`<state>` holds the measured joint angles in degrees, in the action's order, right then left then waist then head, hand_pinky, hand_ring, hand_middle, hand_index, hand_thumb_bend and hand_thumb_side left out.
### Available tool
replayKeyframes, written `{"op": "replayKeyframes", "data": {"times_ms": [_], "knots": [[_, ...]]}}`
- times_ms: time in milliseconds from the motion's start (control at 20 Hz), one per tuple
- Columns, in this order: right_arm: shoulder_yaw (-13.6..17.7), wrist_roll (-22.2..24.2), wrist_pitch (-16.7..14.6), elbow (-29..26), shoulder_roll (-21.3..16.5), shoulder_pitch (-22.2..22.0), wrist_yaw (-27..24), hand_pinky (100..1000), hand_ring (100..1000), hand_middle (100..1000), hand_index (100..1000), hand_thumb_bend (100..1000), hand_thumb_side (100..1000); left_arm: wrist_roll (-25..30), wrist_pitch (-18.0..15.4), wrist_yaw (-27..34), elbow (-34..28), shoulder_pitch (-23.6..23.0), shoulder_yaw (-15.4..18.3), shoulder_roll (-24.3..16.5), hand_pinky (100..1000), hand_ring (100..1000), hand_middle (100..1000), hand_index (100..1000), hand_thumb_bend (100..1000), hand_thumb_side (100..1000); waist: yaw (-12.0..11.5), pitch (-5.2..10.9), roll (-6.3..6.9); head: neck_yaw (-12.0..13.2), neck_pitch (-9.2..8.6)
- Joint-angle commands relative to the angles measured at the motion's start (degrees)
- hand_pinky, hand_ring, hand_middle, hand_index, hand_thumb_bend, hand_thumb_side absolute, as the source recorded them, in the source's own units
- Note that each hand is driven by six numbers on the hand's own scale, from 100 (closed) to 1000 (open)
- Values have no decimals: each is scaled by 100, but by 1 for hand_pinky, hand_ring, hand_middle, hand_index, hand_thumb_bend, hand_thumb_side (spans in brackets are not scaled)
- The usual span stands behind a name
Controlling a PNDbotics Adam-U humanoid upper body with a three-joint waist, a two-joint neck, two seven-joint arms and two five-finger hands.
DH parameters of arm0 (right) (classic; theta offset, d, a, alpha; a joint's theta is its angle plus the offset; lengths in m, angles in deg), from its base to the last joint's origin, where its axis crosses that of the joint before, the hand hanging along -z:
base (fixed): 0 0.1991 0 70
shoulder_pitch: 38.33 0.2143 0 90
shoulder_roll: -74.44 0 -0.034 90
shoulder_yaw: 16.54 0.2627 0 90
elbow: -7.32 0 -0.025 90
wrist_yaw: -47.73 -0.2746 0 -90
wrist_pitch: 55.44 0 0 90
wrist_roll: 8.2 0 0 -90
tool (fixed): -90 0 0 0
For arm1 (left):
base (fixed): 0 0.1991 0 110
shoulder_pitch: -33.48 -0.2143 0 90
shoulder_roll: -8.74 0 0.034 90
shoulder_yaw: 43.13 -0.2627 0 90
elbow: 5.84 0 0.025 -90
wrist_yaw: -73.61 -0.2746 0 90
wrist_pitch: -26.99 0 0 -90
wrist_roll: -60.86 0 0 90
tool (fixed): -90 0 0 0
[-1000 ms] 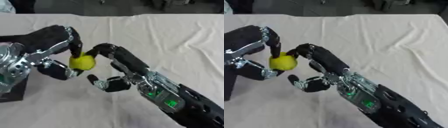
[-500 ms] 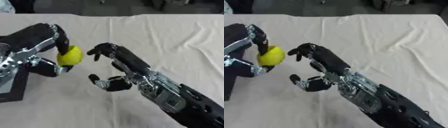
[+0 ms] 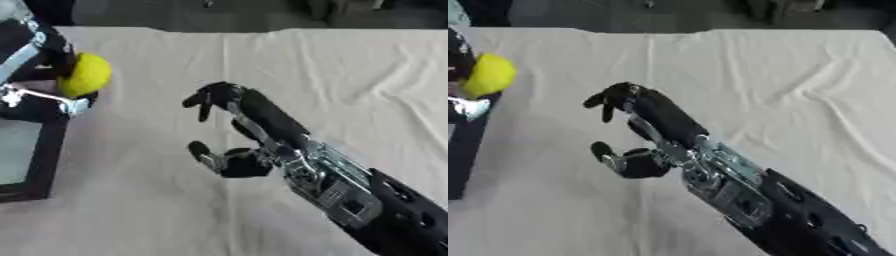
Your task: Pick up the objects with one hand, pass them to the other hand, and then place them into the box on the other side of the table.
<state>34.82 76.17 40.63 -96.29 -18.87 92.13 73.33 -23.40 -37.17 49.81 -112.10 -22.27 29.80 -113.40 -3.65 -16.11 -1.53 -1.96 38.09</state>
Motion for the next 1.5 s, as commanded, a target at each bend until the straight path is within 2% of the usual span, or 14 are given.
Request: {"op": "replayKeyframes", "data": {"times_ms": [50, 250, 350, 600, 700, 750, 850, 1000, 1050, 1150, 1300, 1450, 1500], "knots": [[143, -61, 61, -235, -165, 37, -80, 808, 834, 501, 765, 265, 100, -307, 133, 174, 182, -111, 399, -284, 596, 507, 377, 404, 267, 100, -6, 105, 12, 177, -56], [250, -124, 134, -415, -235, 10, -168, 805, 831, 496, 762, 265, 100, -625, 239, 308, 551, -363, 681, -326, 593, 506, 377, 405, 257, 100, -21, 98, 5, 424, -91], [289, -139, 164, -493, -253, 5, -207, 803, 829, 494, 761, 243, 100, -732, 268, 362, 740, -403, 746, -304, 591, 506, 381, 411, 236, 100, -27, 98, -4, 500, -108], [428, -202, 236, -742, -303, -23, -306, 801, 825, 491, 759, 264, 100, -1025, 345, 450, 1418, -447, 902, -177, 592, 511, 410, 450, 205, 100, -27, 99, -54, 661, -171], [461, -219, 262, -796, -316, -31, -332, 801, 824, 490, 758, 264, 100, -1092, 343, 474, 1610, -463, 926, -148, 603, 525, 448, 502, 244, 100, -29, 96, -64, 684, -182], [472, -224, 272, -814, -321, -34, -341, 800, 823, 489, 757, 263, 100, -1083, 329, 469, 1686, -471, 930, -132, 626, 558, 487, 563, 327, 100, -28, 95, -68, 689, -185], [490, -229, 292, -832, -317, -45, -354, 799, 822, 488, 756, 260, 100, -941, 265, 339, 1803, -484, 941, -95, 664, 624, 555, 671, 427, 105, -23, 92, -78, 687, -187], [513, -248, 310, -855, -319, -65, -369, 799, 821, 487, 756, 256, 100, -694, 221, 60, 1939, -499, 1015, -27, 722, 719, 660, 786, 549, 223, -10, 93, -95, 682, -193], [521, -256, 317, -860, -323, -72, -374, 799, 820, 486, 756, 261, 100, -643, 235, -3, 1978, -506, 1038, -10, 726, 733, 676, 800, 583, 263, -7, 93, -99, 679, -196], [533, -272, 329, -871, -328, -81, -387, 798, 820, 485, 755, 260, 100, -595, 285, -111, 2031, -516, 1070, 9, 726, 737, 681, 803, 616, 278, -6, 92, -102, 674, -197], [535, -284, 335, -885, -332, -92, -403, 797, 819, 484, 755, 259, 100, -592, 357, -234, 2053, -524, 1100, 25, 724, 735, 678, 801, 613, 281, -12, 91, -101, 660, -185], [541, -294, 337, -890, -339, -107, -404, 797, 818, 484, 755, 260, 100, -657, 424, -252, 2019, -529, 1134, 39, 717, 729, 671, 797, 559, 276, -13, 93, -103, 645, -179], [550, -303, 338, -894, -342, -113, -403, 797, 819, 484, 755, 256, 100, -697, 442, -232, 1986, -530, 1148, 49, 711, 722, 668, 797, 496, 316, -9, 96, -104, 632, -173]]}}
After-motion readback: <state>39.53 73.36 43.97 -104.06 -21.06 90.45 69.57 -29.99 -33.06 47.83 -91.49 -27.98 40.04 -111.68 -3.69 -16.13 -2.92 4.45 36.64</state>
